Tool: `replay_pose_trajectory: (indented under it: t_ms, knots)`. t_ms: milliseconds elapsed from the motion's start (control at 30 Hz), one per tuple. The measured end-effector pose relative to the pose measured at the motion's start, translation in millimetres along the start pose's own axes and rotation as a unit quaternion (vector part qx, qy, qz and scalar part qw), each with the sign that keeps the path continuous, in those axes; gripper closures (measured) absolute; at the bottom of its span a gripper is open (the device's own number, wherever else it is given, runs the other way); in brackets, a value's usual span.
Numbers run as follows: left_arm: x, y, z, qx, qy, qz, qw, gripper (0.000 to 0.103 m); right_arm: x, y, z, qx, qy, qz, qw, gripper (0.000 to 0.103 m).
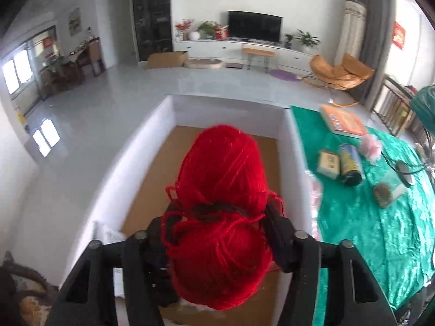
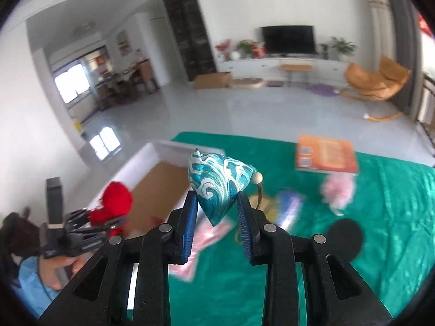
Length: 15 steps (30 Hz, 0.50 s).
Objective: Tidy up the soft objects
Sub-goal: 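Carry the teal pouch and red yarn into the white box and open both tools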
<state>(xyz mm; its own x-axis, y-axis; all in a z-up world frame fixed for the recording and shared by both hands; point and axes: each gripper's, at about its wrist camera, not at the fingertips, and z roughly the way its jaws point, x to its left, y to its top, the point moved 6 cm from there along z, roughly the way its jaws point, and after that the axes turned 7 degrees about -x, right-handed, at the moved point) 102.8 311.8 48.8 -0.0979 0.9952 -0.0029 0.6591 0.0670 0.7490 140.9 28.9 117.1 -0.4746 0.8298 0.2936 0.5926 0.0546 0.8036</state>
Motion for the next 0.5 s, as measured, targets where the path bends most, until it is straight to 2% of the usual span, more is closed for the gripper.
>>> replay_pose_trajectory:
  t_ms: [33,67,100,133,233,300,367,433,500]
  knots:
    - [21,-5,-3,-0.002,0.022,-0.011,0.9997,0.006,27,-6,15,0.013,0.025,-0.003,1.0,0.067]
    - [40,-9,-8,-0.011,0.045,-0.026,0.9986,0.002,48,-11,28,0.022,0.048,-0.003,0.999,0.062]
    - [58,-14,-17,-0.03,0.069,-0.048,0.996,0.002,66,-19,41,0.034,0.07,-0.002,0.997,0.03]
    - [69,-19,-21,-0.042,0.078,-0.065,0.994,0.002,79,-27,51,0.043,0.083,-0.002,0.996,0.022]
    - [77,-33,-32,-0.059,0.064,-0.106,0.9905,0.002,81,-49,55,0.042,0.084,-0.002,0.996,0.022]
    - [62,-36,-39,-0.065,0.034,-0.108,0.9915,0.002,55,-67,43,0.027,0.042,-0.012,0.999,0.022]
    - [23,-36,-44,-0.073,-0.002,-0.087,0.9935,0.002,19,-91,28,0.011,-0.016,-0.02,1.0,0.022]
    - [-30,-34,-54,-0.082,-0.058,-0.047,0.9938,0.002,-22,-125,13,0.001,-0.081,-0.014,0.997,0.022]
    - [-96,-37,-62,-0.082,-0.121,-0.004,0.9892,0.001,-81,-166,-1,0.006,-0.158,0.01,0.987,0.022]
